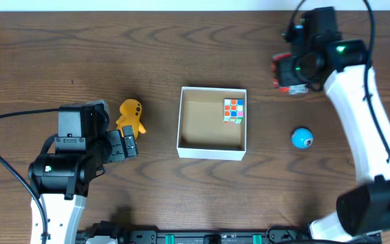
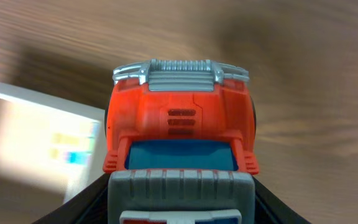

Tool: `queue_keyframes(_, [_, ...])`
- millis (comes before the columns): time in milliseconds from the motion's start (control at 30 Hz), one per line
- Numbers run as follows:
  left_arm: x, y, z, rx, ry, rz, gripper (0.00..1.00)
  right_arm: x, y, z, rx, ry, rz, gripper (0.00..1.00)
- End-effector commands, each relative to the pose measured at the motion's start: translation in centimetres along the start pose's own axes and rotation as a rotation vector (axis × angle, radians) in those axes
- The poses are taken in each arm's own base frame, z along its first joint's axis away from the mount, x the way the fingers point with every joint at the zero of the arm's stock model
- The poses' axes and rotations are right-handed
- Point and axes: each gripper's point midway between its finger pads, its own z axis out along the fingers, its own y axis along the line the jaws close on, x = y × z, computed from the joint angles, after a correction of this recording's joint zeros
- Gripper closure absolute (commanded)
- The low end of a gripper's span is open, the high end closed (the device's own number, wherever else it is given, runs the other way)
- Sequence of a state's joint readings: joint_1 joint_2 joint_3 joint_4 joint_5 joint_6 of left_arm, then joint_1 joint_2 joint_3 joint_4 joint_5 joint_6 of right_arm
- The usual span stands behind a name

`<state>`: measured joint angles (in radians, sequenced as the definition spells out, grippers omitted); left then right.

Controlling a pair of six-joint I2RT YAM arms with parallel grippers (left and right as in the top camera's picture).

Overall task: Pack container
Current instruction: 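Carry the red truck with the right gripper over the box, then lower the truck into the box beside the cube and release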

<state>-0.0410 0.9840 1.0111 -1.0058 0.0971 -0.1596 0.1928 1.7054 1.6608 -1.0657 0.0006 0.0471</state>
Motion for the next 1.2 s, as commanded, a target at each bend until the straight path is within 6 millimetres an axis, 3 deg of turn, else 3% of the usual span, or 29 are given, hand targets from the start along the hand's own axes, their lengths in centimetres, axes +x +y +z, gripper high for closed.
queue_keyframes(0, [-0.7, 0.2, -0.5, -0.016, -0.022, 0.006, 0.02, -0.7, 4.4, -2.3, -0.037, -0.068, 0.122, 0.99])
queue_keyframes(233, [-0.7, 0.2, -0.5, -0.016, -0.022, 0.006, 0.02, 1.6, 13.2, -3.2, -0.103, -0.049, 0.278, 0.99])
queue_keyframes(367, [-0.6, 0.3, -0.5, -0.017, -0.019, 0.006, 0.02, 3.2, 15.5, -3.2, -0.069, -0.038, 0.33, 0.99])
queue_keyframes(567, [-0.4, 0.3, -0.5, -0.018, -0.012, 0.006, 0.02, 5.4, 16.6, -1.3, -0.023, 0.03, 0.341, 0.99])
queue_keyframes(833, [-0.4, 0.3, -0.5, -0.018, -0.012, 0.006, 0.02, 8.2, 18.1, 4.2, 0.005, 0.183, 0.316, 0.99])
queue_keyframes(1000, [-0.4, 0.3, -0.5, -0.018, -0.012, 0.006, 0.02, 9.0, 18.9, 6.8, 0.003, 0.233, 0.29, 0.99])
queue_keyframes(1167, [-0.4, 0.3, -0.5, -0.018, -0.012, 0.006, 0.02, 8.9, 19.1, 8.1, 0.006, 0.233, 0.292, 0.99])
